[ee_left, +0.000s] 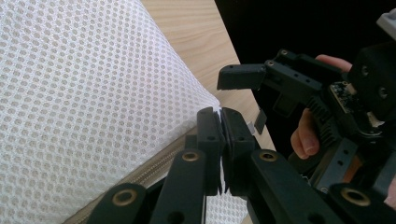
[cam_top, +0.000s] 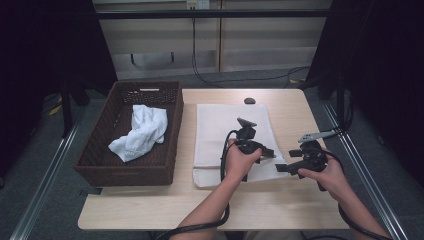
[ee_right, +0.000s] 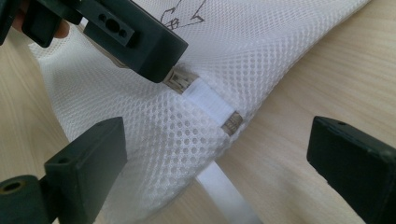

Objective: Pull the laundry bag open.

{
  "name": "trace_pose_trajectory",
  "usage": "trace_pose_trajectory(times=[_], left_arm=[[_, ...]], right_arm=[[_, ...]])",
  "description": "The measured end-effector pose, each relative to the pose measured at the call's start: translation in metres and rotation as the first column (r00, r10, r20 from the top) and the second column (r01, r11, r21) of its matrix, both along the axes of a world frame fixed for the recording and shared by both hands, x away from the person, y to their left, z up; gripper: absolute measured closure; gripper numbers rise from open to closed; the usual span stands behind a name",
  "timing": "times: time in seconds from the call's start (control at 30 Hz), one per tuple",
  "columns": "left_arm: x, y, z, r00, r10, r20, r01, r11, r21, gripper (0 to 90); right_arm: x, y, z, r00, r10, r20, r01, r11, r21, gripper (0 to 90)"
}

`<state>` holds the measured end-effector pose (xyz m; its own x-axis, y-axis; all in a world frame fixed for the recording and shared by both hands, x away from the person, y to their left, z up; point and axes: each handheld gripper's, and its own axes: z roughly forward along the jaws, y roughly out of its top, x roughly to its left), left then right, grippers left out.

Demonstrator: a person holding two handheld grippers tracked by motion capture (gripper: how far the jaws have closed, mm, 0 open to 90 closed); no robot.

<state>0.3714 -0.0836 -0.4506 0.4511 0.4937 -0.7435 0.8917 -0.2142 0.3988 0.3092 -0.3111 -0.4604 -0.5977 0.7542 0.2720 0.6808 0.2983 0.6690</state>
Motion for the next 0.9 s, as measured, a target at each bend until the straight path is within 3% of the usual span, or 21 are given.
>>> trace_pose_trajectory(times=[0.2, 0.9], left_arm=[[0.0003, -0.0004, 0.0004, 1.0000, -0.004, -0.004, 0.004, 1.0000, -0.007, 87.4], [0.0012, -0.0025, 0.0004, 0.9998, -0.011, -0.015, 0.011, 0.9999, -0.013, 87.4]], right_arm=[[-0.0006, -0.0002, -0.0014, 0.9977, -0.040, -0.054, 0.042, 0.998, 0.045, 9.9], [0.0004, 0.0007, -0.0039, 0.9934, -0.046, -0.105, 0.056, 0.994, 0.099, 29.2]])
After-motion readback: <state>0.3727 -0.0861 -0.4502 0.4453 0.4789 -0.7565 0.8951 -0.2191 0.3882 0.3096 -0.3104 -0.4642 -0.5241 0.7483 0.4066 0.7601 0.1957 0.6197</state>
